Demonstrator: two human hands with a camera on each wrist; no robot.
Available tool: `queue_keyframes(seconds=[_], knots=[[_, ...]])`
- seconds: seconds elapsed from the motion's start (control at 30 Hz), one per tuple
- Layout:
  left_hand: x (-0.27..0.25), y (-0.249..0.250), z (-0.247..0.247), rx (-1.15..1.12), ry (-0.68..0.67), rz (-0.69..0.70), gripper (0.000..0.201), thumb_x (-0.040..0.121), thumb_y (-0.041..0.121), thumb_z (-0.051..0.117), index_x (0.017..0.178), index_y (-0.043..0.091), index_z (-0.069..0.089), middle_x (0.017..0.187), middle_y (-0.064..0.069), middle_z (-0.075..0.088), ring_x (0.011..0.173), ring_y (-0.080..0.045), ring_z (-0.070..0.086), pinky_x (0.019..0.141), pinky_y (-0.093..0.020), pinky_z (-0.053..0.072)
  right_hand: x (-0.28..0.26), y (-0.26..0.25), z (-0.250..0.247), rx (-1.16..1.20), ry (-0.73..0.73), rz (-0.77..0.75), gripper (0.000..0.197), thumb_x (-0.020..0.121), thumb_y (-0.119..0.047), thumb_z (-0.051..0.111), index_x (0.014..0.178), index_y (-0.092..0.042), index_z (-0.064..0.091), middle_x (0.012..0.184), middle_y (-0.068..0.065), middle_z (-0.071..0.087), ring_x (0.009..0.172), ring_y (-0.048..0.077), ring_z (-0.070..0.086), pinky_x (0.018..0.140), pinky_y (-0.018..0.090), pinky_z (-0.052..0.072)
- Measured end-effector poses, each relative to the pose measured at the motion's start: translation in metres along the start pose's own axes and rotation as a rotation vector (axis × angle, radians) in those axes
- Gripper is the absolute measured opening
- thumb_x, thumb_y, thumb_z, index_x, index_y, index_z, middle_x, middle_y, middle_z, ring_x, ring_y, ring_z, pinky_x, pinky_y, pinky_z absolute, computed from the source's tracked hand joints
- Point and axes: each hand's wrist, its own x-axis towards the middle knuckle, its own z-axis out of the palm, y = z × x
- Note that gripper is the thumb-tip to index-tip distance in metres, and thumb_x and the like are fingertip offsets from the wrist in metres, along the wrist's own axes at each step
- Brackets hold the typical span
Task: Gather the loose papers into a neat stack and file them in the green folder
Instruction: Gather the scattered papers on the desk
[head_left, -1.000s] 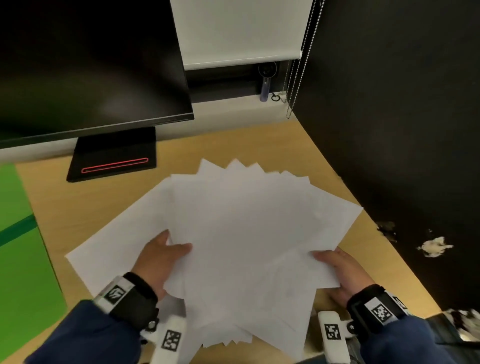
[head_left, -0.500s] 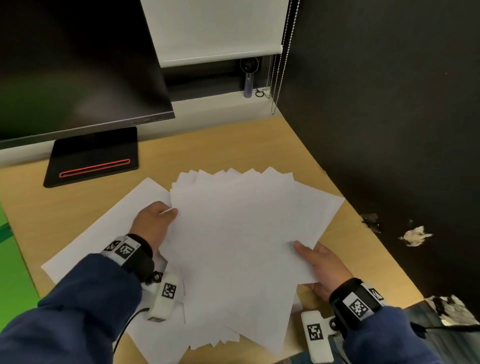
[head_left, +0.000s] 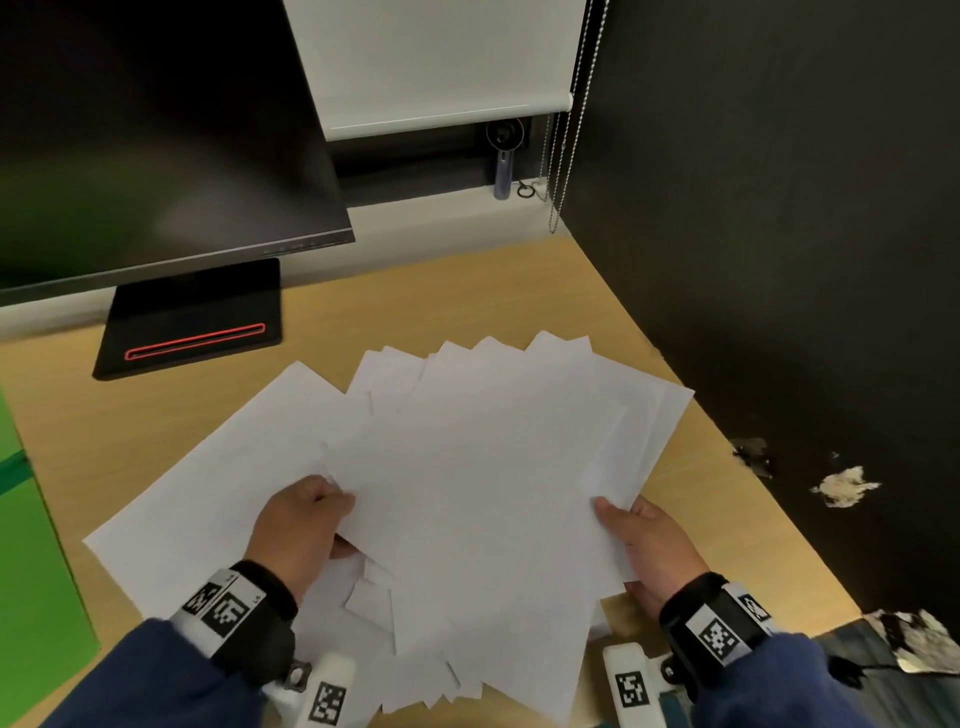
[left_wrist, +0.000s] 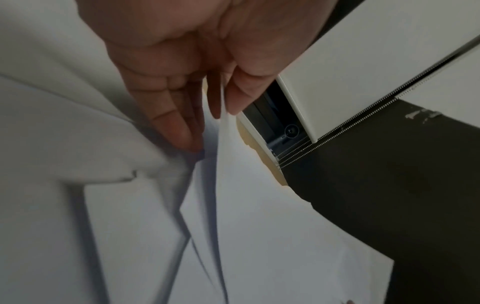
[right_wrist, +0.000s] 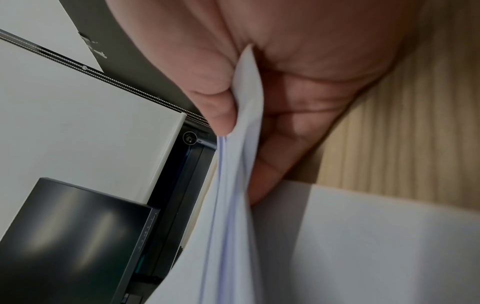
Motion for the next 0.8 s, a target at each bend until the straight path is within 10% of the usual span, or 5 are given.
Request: queue_keyframes(seconds=[0.17, 0.37, 0.53, 0.8], knots=[[-0.034, -0.011, -0.004, 0.233, -0.368, -0.122, 0.026, 0.081, 0.007, 0.074, 0.059, 0.011, 0.061, 0.054, -0.004, 0.055, 0.050, -0.018, 0.053, 0.060, -0.034, 0.052, 0.003, 0.000, 0.000, 0.018, 0.058, 0.017, 0.023, 0.095, -0.012, 0.063, 0.116, -0.004, 0.069, 0.105, 0.016, 0.077, 0.101, 0.036, 0.071, 0.099, 0.051, 0.052], [-0.008, 0.007, 0.005, 0.145, -0.109, 0.027, 0.012, 0.095, 0.010, 0.061, 0.087, 0.002, 0.060, 0.080, -0.018, 0.063, 0.066, -0.027, 0.063, 0.064, -0.038, 0.056, -0.002, -0.005, 0.000, 0.007, 0.008, 0.045, 0.046, 0.074, -0.045, 0.079, 0.112, -0.021, 0.072, 0.109, 0.007, 0.078, 0.109, 0.033, 0.069, 0.104, 0.057, 0.046], [0.015, 0.024, 0.004, 0.428, -0.149, 0.178, 0.027, 0.091, 0.005, 0.056, 0.066, 0.010, 0.047, 0.065, -0.007, 0.054, 0.062, -0.026, 0.056, 0.070, -0.045, 0.056, -0.011, -0.026, 0.008, 0.083, -0.007, 0.006, 0.020, 0.095, -0.032, 0.063, 0.108, -0.017, 0.067, 0.097, 0.008, 0.078, 0.095, 0.029, 0.071, 0.075, 0.040, 0.055], [0.022, 0.052, 0.013, 0.349, -0.205, 0.222, 0.054, 0.094, 0.048, 0.059, 0.082, -0.005, 0.062, 0.078, -0.016, 0.062, 0.072, -0.028, 0.060, 0.061, -0.028, 0.047, 0.008, -0.032, 0.014, 0.006, 0.020, 0.007, 0.033, 0.093, -0.015, 0.067, 0.123, -0.002, 0.063, 0.116, 0.022, 0.072, 0.107, 0.041, 0.068, 0.097, 0.057, 0.051]])
